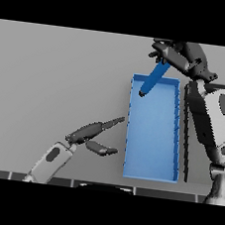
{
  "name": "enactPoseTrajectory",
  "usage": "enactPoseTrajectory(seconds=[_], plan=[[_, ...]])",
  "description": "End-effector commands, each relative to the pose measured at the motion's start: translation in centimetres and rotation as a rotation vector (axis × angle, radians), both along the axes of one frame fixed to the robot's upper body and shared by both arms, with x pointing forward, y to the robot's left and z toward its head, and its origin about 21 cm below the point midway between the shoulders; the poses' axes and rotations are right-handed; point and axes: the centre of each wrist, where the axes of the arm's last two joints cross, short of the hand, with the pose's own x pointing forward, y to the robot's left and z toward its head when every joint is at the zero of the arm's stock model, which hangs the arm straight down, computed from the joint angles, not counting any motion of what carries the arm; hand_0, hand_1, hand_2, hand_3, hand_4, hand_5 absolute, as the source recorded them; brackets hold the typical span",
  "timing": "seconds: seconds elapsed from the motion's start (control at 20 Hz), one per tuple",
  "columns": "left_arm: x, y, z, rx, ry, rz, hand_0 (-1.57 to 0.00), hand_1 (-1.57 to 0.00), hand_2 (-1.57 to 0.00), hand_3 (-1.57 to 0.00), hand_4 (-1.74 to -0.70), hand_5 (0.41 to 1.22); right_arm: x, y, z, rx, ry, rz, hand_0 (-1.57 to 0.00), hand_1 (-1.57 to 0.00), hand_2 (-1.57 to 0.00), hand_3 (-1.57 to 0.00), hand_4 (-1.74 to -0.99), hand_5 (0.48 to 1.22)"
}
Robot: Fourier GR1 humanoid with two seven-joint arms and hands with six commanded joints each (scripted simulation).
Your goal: Pick up the blue pipe and place it into the blue bin.
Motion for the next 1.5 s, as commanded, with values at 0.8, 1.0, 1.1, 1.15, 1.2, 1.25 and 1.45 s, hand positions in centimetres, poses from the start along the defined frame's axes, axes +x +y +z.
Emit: enactPoseTrajectory(seconds=[0.8,1.0,1.1,1.15,1.2,1.25,1.45], plan=[[0.2,-0.4,-0.2,0.010,0.010,0.014,0.00,0.00,0.00,0.00,-0.89,0.453,-3.1,-3.6,-17.8,-0.313,0.759,-0.227,-1.31,-1.17,-1.11,-0.90,-1.503,1.150],[0.0,-1.0,-0.2,0.007,0.009,0.015,0.00,0.00,0.00,0.00,-0.89,0.453,-2.8,-3.6,-18.7,-0.364,0.823,-0.219,-0.53,-0.48,-0.46,-0.37,-1.285,1.141],[0.1,-0.7,-0.1,0.005,0.013,0.015,0.00,0.00,0.00,0.00,-0.89,0.452,-2.9,-3.4,-18.9,-0.438,0.817,-0.195,-0.34,-0.31,-0.29,-0.23,-1.208,1.028],[0.0,-0.6,-0.2,0.008,0.014,0.013,0.00,0.00,0.00,0.00,-0.89,0.454,-3.0,-3.2,-19.1,-0.505,0.796,-0.177,-0.27,-0.24,-0.23,-0.19,-1.179,0.975],[0.0,-0.6,-0.2,0.008,0.014,0.014,0.00,0.00,0.00,0.00,-0.89,0.453,-3.1,-3.1,-19.3,-0.546,0.786,-0.165,-0.22,-0.19,-0.19,-0.15,-1.165,0.924],[0.0,-0.6,-0.2,0.005,0.017,0.012,0.00,0.00,0.00,0.00,-0.90,0.451,-3.1,-3.0,-19.5,-0.607,0.768,-0.154,-0.17,-0.16,-0.15,-0.12,-1.149,0.887],[0.4,-0.3,0.0,0.004,0.021,0.020,0.00,0.00,0.00,0.00,-0.91,0.455,-2.8,-3.0,-20.9,-0.712,0.703,-0.152,-0.07,-0.06,-0.06,-0.05,-1.125,0.764]])
